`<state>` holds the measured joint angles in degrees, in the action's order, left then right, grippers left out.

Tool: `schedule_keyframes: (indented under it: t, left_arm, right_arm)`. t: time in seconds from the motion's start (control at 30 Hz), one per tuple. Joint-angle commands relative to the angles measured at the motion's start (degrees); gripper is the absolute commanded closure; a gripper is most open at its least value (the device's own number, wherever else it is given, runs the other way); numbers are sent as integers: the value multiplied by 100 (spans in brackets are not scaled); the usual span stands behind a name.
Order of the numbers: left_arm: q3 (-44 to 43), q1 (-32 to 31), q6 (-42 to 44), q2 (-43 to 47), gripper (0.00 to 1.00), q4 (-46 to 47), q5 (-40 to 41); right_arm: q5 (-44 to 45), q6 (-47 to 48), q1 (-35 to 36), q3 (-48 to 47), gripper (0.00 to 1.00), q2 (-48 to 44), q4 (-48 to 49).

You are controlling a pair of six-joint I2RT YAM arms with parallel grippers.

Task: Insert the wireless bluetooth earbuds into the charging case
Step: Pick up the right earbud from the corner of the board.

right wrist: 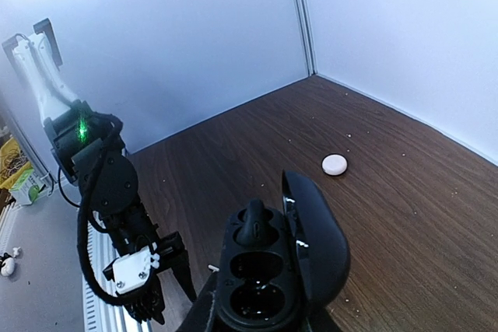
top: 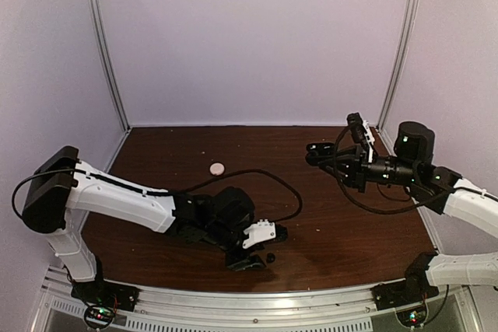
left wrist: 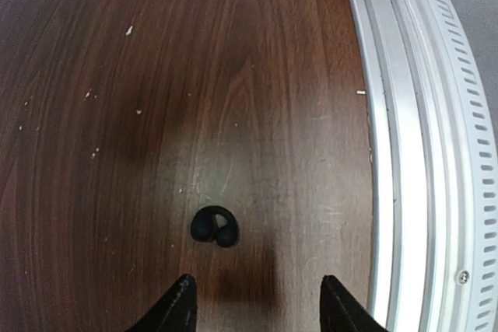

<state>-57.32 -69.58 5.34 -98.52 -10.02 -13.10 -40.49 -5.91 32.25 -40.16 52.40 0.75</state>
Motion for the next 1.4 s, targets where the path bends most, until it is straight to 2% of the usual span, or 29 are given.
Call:
schedule_keyframes:
  t: [0.0, 0.1, 0.3, 0.73, 0.9, 1.07, 1.2, 1.37]
  left_arm:
    - [-529, 18, 591, -433, 45, 194, -309]
    - [-736, 36, 825, -687, 44, 75, -312]
    - [-1322, 126, 1652, -1223, 43, -747, -491]
    - [-1645, 296, 1734, -1673, 46, -636, -386]
    - [-1621, 318, 1742, -1732, 50, -639, -462]
    - [-1581, 347, 1731, -1728, 62, -640, -420]
    - [-1565, 390, 1633, -1722, 67, -641, -381]
    - [-1462, 453, 1626, -1677, 67, -634, -324]
  right_arm:
    - [-64, -168, -131, 51, 100, -200, 209]
    - [-71, -182, -223, 70, 100, -301, 170]
    - [-64, -200, -322, 22, 100, -428, 41]
    - [-91, -143, -382, -223, 100, -529, -375]
    - [-91, -102, -393, -290, 100, -494, -438]
    - [-138, -129, -399, -286, 100, -396, -304]
    - [-167, -72, -404, -316, 100, -347, -300]
    - [-170, -53, -412, -304, 100, -331, -294]
